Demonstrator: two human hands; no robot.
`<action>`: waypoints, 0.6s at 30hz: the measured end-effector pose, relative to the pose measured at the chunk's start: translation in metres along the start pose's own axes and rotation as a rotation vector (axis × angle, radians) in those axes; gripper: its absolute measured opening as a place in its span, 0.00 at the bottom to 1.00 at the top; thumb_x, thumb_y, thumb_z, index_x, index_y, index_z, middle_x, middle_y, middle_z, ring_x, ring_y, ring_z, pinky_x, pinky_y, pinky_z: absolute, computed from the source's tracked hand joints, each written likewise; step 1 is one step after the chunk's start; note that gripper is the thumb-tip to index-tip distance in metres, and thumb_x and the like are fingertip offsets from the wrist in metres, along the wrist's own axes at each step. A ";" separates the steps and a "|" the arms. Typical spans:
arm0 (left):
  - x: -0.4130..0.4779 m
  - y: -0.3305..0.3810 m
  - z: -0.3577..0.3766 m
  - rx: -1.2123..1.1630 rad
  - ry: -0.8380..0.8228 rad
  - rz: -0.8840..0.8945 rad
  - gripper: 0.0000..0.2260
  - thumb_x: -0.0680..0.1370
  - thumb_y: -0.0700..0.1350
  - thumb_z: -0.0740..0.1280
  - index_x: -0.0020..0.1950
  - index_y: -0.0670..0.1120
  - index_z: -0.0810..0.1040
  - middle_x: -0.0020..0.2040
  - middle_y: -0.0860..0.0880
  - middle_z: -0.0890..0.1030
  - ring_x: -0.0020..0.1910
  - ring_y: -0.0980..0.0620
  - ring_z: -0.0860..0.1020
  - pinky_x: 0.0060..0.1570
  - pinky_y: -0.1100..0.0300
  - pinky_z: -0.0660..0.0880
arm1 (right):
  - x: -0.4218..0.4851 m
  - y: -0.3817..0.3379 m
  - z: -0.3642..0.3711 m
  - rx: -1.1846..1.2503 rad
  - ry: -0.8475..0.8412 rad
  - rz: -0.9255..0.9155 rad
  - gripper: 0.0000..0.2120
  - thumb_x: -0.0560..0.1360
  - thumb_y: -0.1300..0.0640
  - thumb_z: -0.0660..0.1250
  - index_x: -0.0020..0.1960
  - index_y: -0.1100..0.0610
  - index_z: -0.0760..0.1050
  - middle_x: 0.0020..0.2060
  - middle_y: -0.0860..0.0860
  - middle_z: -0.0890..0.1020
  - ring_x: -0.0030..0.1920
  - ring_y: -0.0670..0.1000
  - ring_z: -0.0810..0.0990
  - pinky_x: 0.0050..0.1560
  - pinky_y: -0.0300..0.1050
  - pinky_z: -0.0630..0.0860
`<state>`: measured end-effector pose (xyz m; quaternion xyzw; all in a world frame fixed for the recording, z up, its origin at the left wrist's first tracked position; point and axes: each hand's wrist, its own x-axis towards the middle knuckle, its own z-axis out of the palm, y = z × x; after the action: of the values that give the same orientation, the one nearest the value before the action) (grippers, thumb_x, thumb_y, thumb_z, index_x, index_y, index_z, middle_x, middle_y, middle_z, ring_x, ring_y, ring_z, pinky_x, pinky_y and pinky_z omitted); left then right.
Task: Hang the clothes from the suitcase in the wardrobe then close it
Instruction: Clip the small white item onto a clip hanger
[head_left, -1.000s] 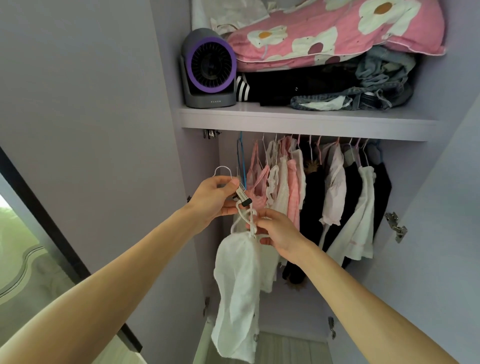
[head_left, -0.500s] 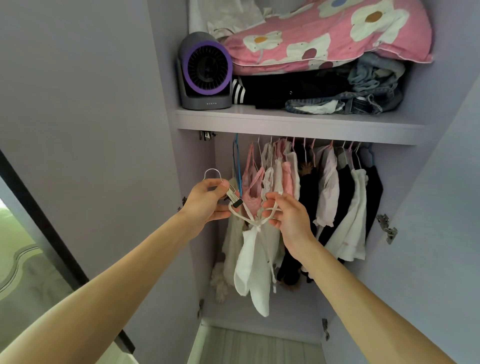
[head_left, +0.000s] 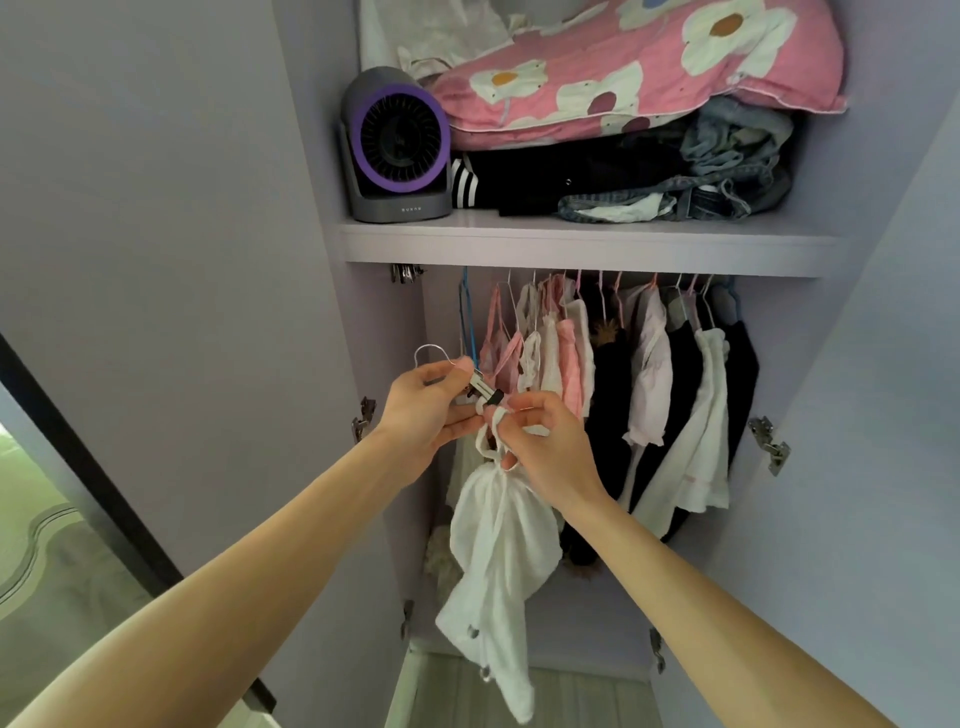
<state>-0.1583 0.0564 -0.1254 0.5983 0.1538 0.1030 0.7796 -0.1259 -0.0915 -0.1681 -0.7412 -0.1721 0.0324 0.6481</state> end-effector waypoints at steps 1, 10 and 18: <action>-0.001 -0.001 0.000 0.001 -0.015 -0.009 0.14 0.80 0.47 0.69 0.63 0.41 0.77 0.54 0.41 0.85 0.46 0.42 0.86 0.43 0.56 0.83 | 0.000 0.002 0.002 -0.037 -0.023 0.003 0.10 0.77 0.47 0.68 0.48 0.53 0.78 0.40 0.47 0.84 0.36 0.51 0.85 0.47 0.54 0.83; -0.001 -0.008 -0.005 0.108 0.044 -0.011 0.12 0.81 0.47 0.68 0.63 0.45 0.77 0.55 0.45 0.85 0.43 0.42 0.86 0.35 0.59 0.81 | 0.002 0.005 0.000 -0.391 -0.037 0.000 0.18 0.81 0.55 0.55 0.35 0.59 0.69 0.30 0.54 0.77 0.34 0.52 0.77 0.40 0.51 0.72; -0.007 -0.030 0.008 -0.053 0.064 -0.085 0.13 0.81 0.51 0.67 0.62 0.45 0.77 0.49 0.51 0.84 0.41 0.44 0.86 0.40 0.56 0.81 | 0.007 0.002 -0.002 -0.298 -0.035 0.099 0.08 0.79 0.55 0.59 0.45 0.52 0.75 0.34 0.44 0.82 0.35 0.43 0.82 0.41 0.43 0.78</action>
<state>-0.1623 0.0388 -0.1519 0.5667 0.2010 0.0929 0.7936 -0.1182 -0.0914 -0.1686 -0.8360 -0.1497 0.0515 0.5254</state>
